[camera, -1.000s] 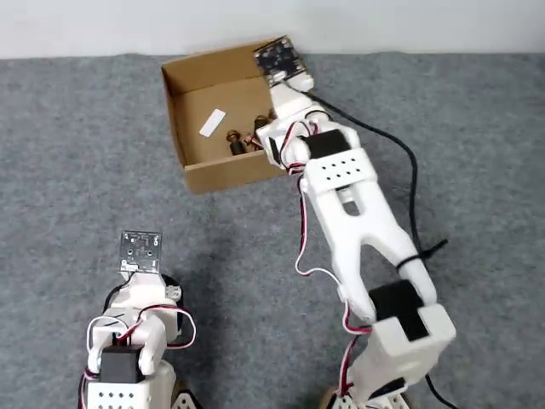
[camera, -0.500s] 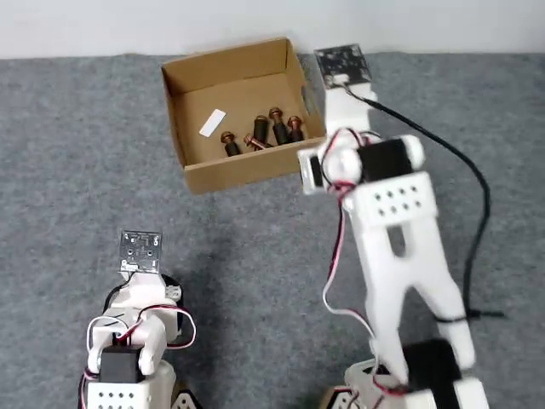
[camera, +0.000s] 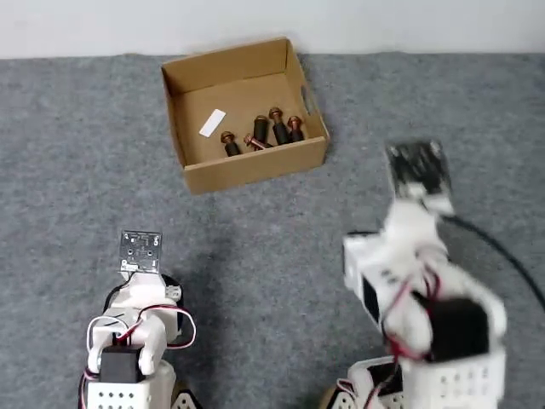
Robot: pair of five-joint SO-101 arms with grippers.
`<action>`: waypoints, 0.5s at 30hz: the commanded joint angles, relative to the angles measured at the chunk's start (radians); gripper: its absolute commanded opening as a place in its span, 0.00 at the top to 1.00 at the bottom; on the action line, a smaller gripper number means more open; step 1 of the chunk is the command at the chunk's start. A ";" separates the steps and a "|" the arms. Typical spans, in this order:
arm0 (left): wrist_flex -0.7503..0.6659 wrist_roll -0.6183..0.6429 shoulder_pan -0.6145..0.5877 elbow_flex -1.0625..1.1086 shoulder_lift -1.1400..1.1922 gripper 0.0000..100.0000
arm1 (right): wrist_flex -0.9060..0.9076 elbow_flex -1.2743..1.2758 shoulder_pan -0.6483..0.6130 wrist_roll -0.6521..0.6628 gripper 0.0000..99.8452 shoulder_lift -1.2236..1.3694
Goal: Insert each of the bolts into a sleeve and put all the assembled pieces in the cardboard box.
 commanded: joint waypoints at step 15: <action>0.003 -0.006 -0.009 -0.007 -0.002 1.00 | -0.180 0.669 0.110 -0.003 0.99 -0.674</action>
